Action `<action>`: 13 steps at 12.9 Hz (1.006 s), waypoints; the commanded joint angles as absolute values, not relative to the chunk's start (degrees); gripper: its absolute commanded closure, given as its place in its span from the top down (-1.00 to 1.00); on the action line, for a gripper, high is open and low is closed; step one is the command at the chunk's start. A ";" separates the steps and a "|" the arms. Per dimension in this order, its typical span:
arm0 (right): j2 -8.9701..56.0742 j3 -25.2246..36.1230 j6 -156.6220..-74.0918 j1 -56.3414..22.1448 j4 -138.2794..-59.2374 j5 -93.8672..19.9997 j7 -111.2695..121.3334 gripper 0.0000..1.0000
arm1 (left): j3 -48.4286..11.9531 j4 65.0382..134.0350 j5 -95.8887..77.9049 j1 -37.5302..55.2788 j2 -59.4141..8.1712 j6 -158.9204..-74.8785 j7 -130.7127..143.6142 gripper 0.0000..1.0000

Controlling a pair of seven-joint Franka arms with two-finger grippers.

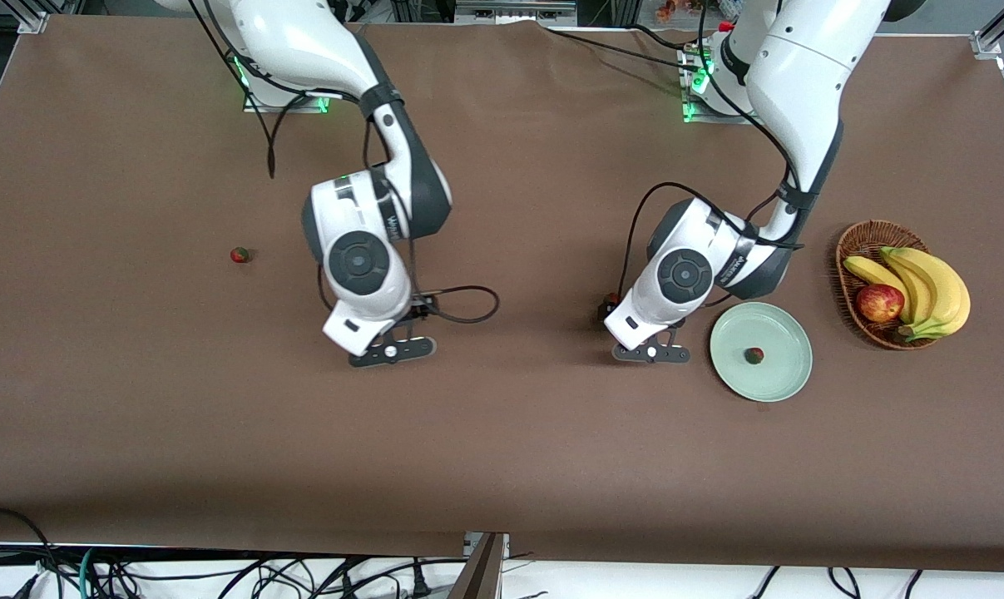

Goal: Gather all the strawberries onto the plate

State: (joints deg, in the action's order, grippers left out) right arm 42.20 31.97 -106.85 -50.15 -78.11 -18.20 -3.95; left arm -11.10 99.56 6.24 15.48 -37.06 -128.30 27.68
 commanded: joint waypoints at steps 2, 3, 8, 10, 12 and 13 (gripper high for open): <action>32.80 37.16 -108.36 -50.89 -93.05 -17.49 4.46 0.99 | -10.55 102.91 6.50 20.03 -36.38 -129.29 36.03 1.00; 31.48 38.83 -109.41 -50.89 -95.77 -17.40 6.48 0.99 | -10.55 103.27 6.50 20.04 -36.39 -129.29 36.04 1.00; 24.35 47.35 -125.04 -50.89 -117.03 -17.49 23.88 0.98 | -10.28 103.54 7.03 20.13 -36.74 -129.81 35.86 -0.76; 24.35 49.39 -130.58 -50.89 -123.28 -17.93 26.36 0.98 | -10.20 103.27 9.83 19.34 -36.13 -128.94 35.25 -0.86; 24.26 49.39 -135.76 -50.80 -129.26 -20.20 26.37 0.97 | -10.02 102.57 10.28 17.85 -34.38 -125.62 32.89 -0.86; 24.26 49.39 -137.70 -50.80 -131.38 -21.43 26.37 0.97 | -10.02 101.44 10.28 16.28 -32.97 -122.72 29.39 -0.86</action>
State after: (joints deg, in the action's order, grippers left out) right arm 27.04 49.16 -133.34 -49.66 -125.44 -19.41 25.58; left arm -9.94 102.28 9.22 18.75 -36.43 -127.48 34.04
